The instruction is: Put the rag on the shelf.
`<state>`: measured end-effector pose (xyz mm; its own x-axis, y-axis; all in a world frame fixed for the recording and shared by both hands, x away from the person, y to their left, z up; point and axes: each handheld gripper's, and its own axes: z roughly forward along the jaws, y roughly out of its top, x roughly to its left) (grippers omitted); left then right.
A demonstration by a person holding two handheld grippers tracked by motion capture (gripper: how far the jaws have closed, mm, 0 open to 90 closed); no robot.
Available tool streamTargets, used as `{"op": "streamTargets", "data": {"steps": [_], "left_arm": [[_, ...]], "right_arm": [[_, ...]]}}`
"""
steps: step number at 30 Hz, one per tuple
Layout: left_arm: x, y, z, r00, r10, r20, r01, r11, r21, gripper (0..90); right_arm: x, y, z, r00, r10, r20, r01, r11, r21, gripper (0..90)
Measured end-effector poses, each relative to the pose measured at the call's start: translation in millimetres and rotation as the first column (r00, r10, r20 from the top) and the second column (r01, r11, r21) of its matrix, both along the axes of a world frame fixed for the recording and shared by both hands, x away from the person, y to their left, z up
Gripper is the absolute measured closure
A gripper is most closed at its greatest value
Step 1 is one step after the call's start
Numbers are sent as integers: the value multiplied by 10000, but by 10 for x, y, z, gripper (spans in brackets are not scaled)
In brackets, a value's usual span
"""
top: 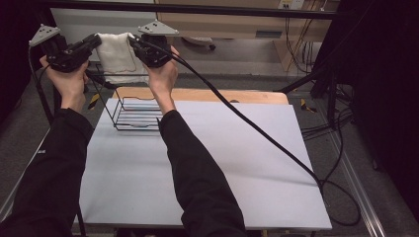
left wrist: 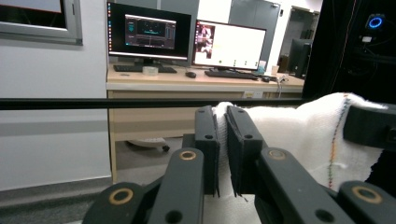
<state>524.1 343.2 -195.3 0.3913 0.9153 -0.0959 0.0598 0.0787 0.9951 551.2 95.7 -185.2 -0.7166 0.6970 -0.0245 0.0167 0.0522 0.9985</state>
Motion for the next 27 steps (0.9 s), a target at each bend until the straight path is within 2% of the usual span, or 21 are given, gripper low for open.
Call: {"op": "streamTargets", "data": {"steps": [4, 7, 11, 20, 27], "left_arm": [[-44, -9, -58, 9999, -91, -69, 92, 9999, 129, 833], [-75, -4, -95, 9999, -72, -122, 74, 9998, 177, 833], [-111, 24, -136, 9995, -126, -294, 133, 9996, 236, 832], [-205, 37, -206, 9992, -206, -357, 218, 9991, 360, 832], [-286, 32, -234, 9988, -381, -296, 394, 9982, 444, 831]], "right_arm": [[-22, -33, -56, 9995, 59, -307, -57, 10000, 71, 835], [-64, -26, -86, 9998, 124, -179, -127, 9998, -169, 834], [-95, -10, -122, 9995, 168, -270, -177, 9994, -305, 833], [-153, -15, -213, 9985, 283, -478, -299, 9990, -337, 832], [-219, -52, -242, 9982, 410, -428, -426, 9984, -376, 828]]}}
